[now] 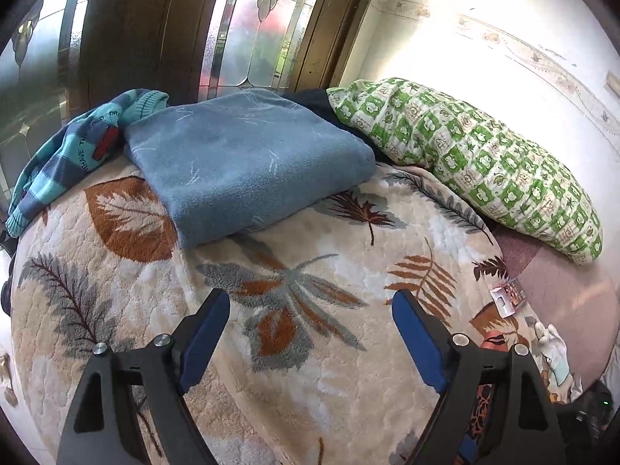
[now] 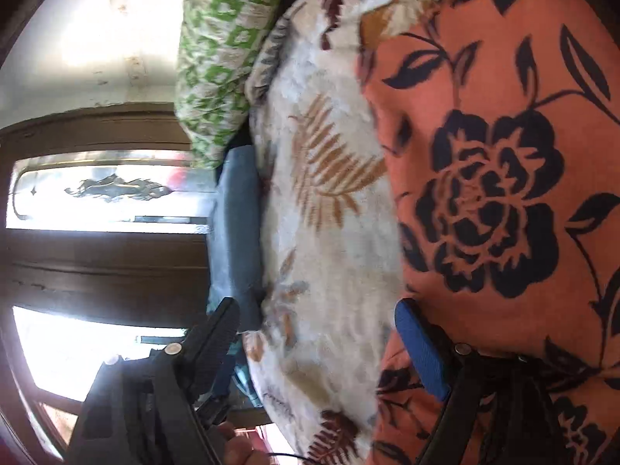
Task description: Fold small clothes
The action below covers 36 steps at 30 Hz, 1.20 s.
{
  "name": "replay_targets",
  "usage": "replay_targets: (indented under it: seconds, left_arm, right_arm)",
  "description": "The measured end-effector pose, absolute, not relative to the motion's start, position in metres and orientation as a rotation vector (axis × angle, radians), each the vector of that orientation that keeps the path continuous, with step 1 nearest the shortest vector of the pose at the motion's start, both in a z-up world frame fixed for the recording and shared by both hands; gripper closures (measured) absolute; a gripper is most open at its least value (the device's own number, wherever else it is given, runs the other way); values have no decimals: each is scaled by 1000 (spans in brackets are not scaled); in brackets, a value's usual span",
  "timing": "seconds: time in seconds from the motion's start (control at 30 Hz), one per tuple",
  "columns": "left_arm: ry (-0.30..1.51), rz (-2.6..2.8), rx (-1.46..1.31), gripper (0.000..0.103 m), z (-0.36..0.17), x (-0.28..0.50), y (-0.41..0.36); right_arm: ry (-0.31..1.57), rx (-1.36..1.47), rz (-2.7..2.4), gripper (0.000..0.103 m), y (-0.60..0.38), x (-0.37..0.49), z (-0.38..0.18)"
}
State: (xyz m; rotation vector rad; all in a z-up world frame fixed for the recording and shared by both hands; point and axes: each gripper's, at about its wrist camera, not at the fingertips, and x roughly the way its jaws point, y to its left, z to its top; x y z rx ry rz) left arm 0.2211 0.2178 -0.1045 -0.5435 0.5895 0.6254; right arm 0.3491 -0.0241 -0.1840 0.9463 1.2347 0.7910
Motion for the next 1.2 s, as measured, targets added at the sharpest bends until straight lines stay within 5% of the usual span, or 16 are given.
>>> replay_targets:
  seconds: [0.23, 0.47, 0.83, 0.97, 1.2]
  left_arm:
    - [547, 618, -487, 17, -94, 214, 207]
    - [602, 566, -435, 17, -95, 194, 191]
    - [650, 455, -368, 17, -109, 191, 147]
    - [677, 425, -377, 17, -117, 201, 142]
    - [652, 405, -403, 17, -113, 201, 141]
  right_arm:
    - [1069, 755, 667, 18, -140, 247, -115]
    - [998, 857, 366, 18, -310, 154, -121]
    - [788, 1254, 223, 18, -466, 227, -161]
    - [883, 1239, 81, 22, -475, 242, -200]
    - [842, 1095, 188, 20, -465, 268, -160]
